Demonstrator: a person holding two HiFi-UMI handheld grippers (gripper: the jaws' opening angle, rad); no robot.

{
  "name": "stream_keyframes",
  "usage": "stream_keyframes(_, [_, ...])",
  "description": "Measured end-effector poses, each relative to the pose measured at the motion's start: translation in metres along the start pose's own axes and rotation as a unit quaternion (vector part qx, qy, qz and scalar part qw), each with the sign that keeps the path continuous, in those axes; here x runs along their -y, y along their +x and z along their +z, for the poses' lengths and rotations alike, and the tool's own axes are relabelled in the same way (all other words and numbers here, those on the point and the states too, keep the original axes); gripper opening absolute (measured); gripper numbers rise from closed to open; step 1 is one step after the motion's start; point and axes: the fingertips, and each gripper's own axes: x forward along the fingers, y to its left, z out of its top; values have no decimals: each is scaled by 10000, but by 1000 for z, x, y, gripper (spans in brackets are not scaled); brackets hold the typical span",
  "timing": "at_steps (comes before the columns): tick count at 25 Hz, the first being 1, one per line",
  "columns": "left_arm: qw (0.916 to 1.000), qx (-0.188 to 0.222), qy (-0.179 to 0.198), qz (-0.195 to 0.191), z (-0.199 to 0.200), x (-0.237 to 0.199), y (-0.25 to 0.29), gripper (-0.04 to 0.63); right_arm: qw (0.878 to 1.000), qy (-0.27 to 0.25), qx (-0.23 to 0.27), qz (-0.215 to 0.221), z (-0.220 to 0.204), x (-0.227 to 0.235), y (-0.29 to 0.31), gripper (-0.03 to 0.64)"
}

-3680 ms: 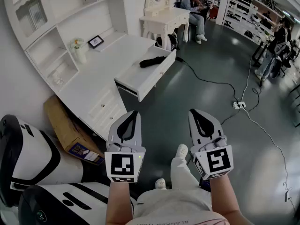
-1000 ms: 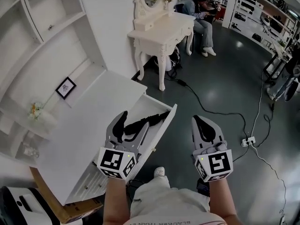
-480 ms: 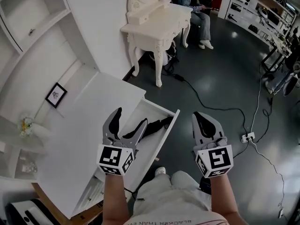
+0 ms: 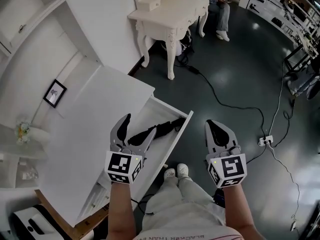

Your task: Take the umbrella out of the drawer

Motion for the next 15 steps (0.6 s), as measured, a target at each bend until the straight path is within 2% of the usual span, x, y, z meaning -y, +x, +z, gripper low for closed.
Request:
stream_keyframes(6, [9988, -462, -102, -152, -36, 15, 9, 376, 9990, 181, -391, 83, -36, 5, 5, 5])
stream_keyframes(9, [9964, -783, -14, -338, -55, 19, 12, 376, 9983, 250, -509, 119, -48, 7, 5, 5])
stream_keyframes(15, [9835, -1570, 125, -885, -97, 26, 28, 374, 9965, 362, -713, 229, -68, 5, 5, 5])
